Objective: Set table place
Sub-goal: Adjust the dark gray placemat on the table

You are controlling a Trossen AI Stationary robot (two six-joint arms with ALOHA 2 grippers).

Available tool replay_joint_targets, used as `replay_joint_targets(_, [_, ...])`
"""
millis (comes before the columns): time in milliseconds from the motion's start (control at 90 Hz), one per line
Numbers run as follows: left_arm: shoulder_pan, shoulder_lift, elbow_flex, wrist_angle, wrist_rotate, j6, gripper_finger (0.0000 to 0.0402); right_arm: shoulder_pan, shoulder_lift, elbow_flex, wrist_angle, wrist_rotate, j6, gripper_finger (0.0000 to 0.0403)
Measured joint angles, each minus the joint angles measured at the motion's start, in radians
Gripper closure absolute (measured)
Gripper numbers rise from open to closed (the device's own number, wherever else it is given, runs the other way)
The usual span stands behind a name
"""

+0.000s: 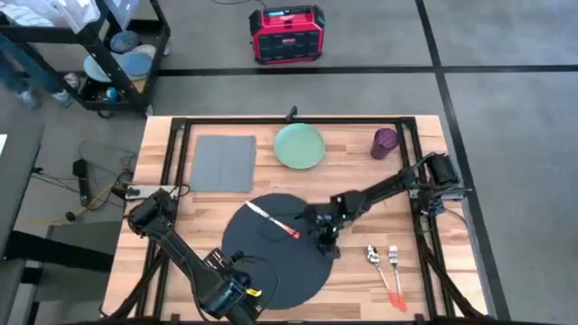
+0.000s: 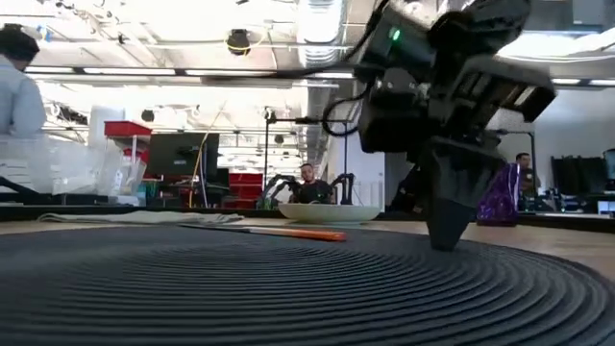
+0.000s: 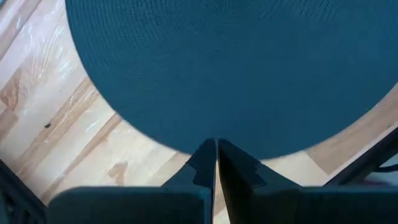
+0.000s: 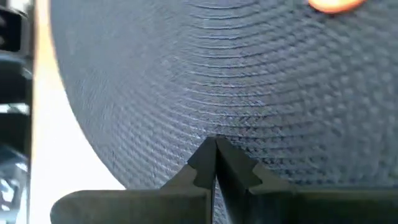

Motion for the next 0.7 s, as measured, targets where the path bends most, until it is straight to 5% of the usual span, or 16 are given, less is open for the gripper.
replay_joint_targets(278, [-0.005, 0.0, 0.0, 0.003, -0.001, -0.049, 0.0401, -0.014, -0.001, 0.145, -0.075, -0.016, -0.033, 0.0403])
replay_joint_targets(700, [0.001, 0.0, 0.0, 0.103, -0.057, -0.097, 0.0401, -0.279, 0.117, 0.332, -0.355, -0.014, -0.373, 0.0403])
